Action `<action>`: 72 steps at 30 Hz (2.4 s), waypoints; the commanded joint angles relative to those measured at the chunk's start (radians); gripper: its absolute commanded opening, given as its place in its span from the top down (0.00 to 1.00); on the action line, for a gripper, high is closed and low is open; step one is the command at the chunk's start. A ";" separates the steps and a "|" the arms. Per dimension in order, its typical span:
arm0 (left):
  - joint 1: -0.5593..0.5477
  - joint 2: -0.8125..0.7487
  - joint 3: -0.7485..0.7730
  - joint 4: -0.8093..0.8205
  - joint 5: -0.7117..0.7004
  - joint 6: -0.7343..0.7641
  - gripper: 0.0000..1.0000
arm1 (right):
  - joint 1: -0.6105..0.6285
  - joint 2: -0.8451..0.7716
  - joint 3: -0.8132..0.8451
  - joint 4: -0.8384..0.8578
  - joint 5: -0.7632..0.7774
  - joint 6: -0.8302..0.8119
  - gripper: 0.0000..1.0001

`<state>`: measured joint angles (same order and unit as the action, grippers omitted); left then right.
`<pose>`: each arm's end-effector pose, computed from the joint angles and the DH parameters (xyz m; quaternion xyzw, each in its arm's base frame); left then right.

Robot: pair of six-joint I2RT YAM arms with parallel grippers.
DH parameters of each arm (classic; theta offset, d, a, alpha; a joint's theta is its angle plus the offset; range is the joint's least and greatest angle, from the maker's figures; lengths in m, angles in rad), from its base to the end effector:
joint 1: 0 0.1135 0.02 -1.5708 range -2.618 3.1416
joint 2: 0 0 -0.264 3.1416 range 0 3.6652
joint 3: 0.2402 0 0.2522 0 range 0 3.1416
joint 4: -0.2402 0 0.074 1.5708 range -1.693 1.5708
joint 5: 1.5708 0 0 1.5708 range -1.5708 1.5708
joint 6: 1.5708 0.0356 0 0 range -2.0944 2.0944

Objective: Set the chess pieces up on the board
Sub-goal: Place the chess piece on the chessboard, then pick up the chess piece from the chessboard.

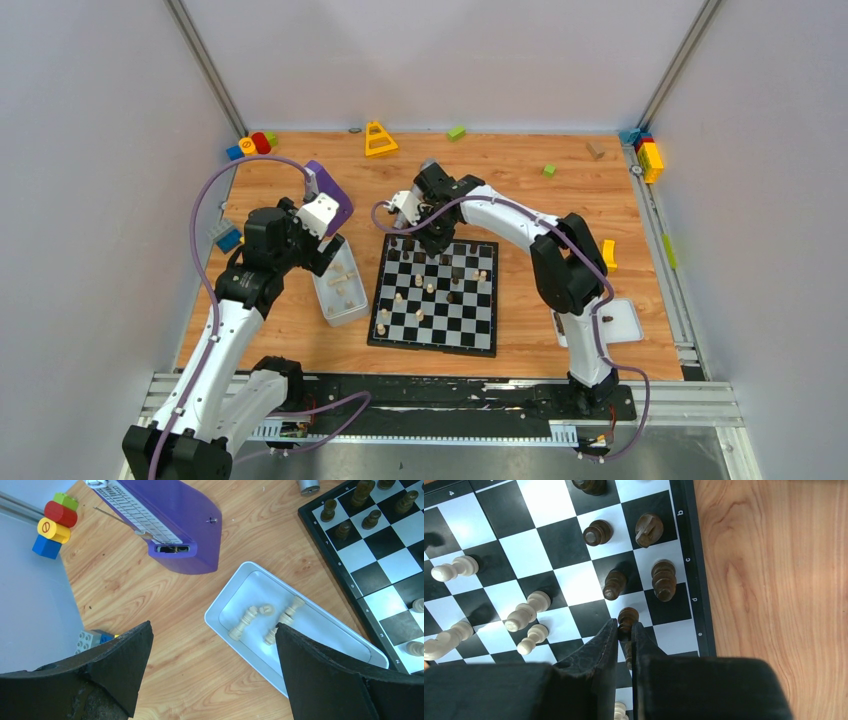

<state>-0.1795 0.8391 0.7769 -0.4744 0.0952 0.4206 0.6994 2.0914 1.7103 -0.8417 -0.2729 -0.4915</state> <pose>0.1823 -0.0365 0.2986 0.2791 0.8225 0.0183 0.4952 0.3289 0.2893 0.2053 -0.5668 0.7946 0.1510 0.1567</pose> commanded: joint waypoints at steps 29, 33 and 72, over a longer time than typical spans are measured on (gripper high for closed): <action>0.007 -0.014 -0.001 0.033 0.000 -0.009 0.00 | 0.015 0.049 0.012 -0.002 0.043 0.002 0.90; 0.006 -0.014 -0.001 0.033 0.000 -0.011 0.00 | 0.015 0.047 0.011 0.004 0.055 0.003 0.85; 0.007 -0.014 0.002 0.028 0.016 -0.010 0.00 | -0.011 -0.304 -0.341 0.058 0.024 0.070 0.54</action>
<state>-0.1795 0.8387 0.7769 -0.4747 0.0963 0.4210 0.6903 1.7679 1.3701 -0.8368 -0.2298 -0.4416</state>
